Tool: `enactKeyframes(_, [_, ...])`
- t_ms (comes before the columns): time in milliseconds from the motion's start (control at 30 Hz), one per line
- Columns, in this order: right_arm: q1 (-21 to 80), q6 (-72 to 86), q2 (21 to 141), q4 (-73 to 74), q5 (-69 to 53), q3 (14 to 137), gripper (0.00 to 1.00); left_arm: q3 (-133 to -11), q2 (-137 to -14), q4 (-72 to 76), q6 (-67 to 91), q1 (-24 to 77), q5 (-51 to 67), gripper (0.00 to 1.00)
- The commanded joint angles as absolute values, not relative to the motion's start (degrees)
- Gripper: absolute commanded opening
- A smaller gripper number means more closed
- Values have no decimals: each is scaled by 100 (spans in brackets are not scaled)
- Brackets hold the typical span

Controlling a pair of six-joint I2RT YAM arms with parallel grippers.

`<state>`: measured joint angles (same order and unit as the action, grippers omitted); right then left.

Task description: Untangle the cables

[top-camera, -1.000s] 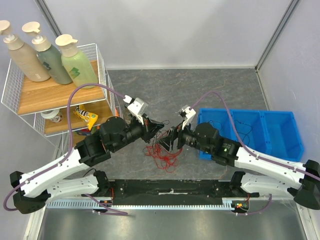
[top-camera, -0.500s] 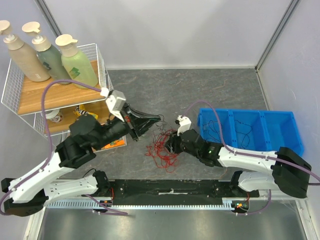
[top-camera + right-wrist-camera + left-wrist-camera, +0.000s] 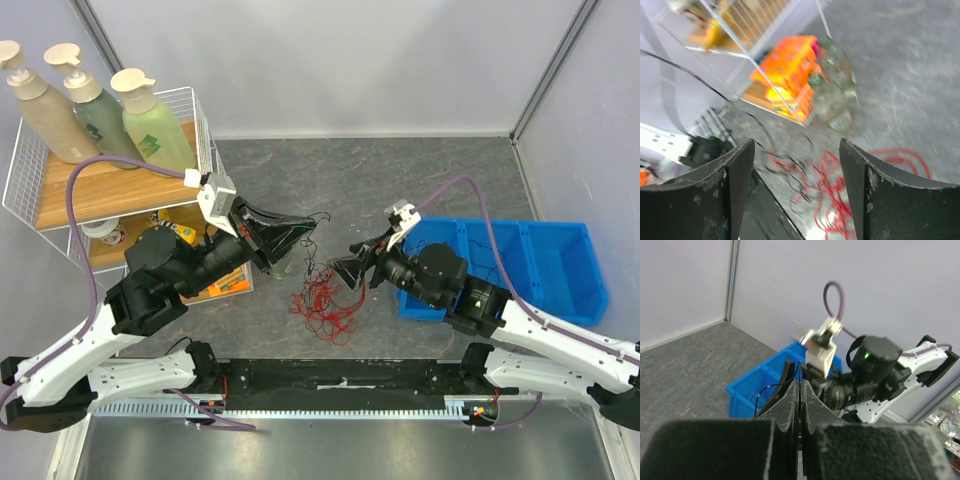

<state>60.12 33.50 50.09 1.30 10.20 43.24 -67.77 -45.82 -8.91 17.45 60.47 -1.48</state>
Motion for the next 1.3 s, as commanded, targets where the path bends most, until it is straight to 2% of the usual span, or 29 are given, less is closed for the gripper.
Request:
enactKeyframes(0, [6012,2936,5491,-289,186,5140,76,-6785,-4588,-712,1591,6038,-255,2])
enactKeyframes(167, [6012,3014,6204,-887,360,5256,68,-6960,-4684,-651,1652,6038,-27,2])
enactKeyframes(367, [6082,3620,6846,-2099,-580,4142,64,-7478,-4895,-571,1346,6038,299,2])
enactKeyframes(467, [6108,3779,6830,-2014,-178,3579,64,-7856,-5071,-571,1169,6047,360,2])
enactKeyframes(567, [6091,3675,6636,-1251,744,3419,64,-8181,-5212,-536,1020,6038,448,2])
enactKeyframes(733, [6091,3358,6381,-168,1695,3585,68,-8472,-5265,-431,870,6047,492,2])
enactKeyframes(800, [6091,3287,6215,-18,1802,3656,75,-8543,-5239,-448,853,6047,466,2])
enactKeyframes(833, [6082,3278,6136,-9,1723,3674,83,-8543,-5212,-448,853,6038,466,2])
enactKeyframes(900, [6038,3322,5776,-245,1015,3744,90,-8473,-5168,-474,853,6038,413,2])
enactKeyframes(1033, [6029,3638,5239,-896,27,4191,95,-8192,-5115,-606,966,6038,290,2])
enactKeyframes(1167, [6021,3394,5115,-624,79,4859,92,-7630,-5028,-659,1203,6038,141,2])
enactKeyframes(1267, [6021,3209,5255,-563,167,5115,82,-7313,-4896,-668,1388,6047,149,2])
